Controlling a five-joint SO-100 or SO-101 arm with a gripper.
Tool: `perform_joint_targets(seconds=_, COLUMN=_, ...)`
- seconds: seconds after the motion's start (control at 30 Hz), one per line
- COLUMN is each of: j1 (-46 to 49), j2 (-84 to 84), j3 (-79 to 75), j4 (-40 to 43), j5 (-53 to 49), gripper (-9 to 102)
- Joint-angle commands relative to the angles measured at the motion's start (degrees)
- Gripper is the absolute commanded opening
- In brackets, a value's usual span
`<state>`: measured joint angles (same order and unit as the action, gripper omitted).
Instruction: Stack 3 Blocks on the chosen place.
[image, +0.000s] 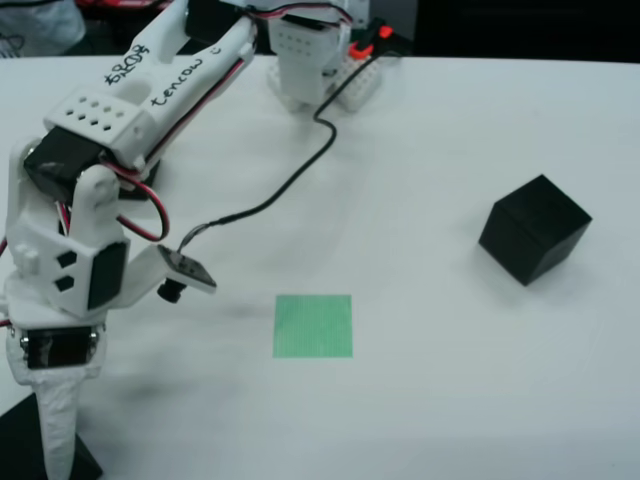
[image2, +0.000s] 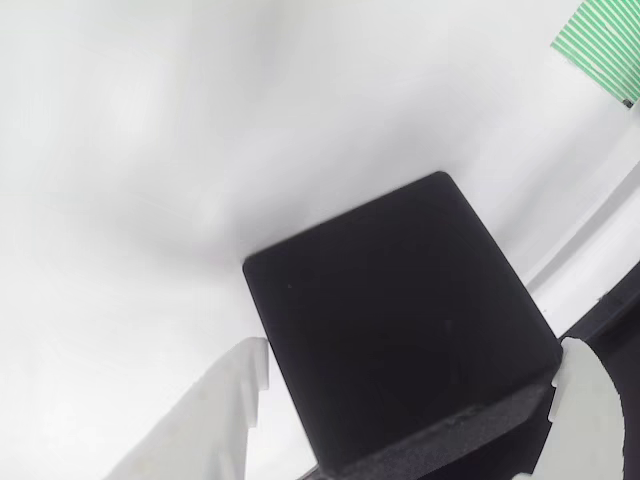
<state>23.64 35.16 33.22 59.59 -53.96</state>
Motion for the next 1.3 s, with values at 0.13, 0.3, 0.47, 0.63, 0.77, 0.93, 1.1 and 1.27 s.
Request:
perform_joint_targets(seconds=0.13, j1=-0.3, j2=-0.1, j3=-2.5, j4=-1.7, j5=-0.3, gripper=35)
perform_joint_targets(seconds=0.3, j1=-0.3, j2=-0.2, j3=-2.4, j4=-1.5, j5=-0.3, gripper=31)
perform_joint_targets(seconds=0.47, j1=-0.3, j2=-0.2, j3=-1.8, j4=-0.9, j5=-0.3, gripper=27)
perform_joint_targets(seconds=0.63, j1=-0.2, j2=-0.2, j3=-1.2, j4=0.0, j5=-0.7, gripper=24)
perform_joint_targets(seconds=0.77, j1=0.1, j2=0.0, j3=-1.1, j4=1.0, j5=-0.7, gripper=22)
perform_joint_targets(seconds=0.93, j1=0.2, j2=1.3, j3=1.1, j4=2.5, j5=-0.7, gripper=20)
perform_joint_targets(seconds=1.1, j1=-0.2, j2=6.1, j3=7.6, j4=2.5, j5=-0.6, gripper=19)
perform_joint_targets(seconds=1.27, j1=-1.3, j2=13.2, j3=15.0, j4=2.6, j5=-0.5, gripper=19)
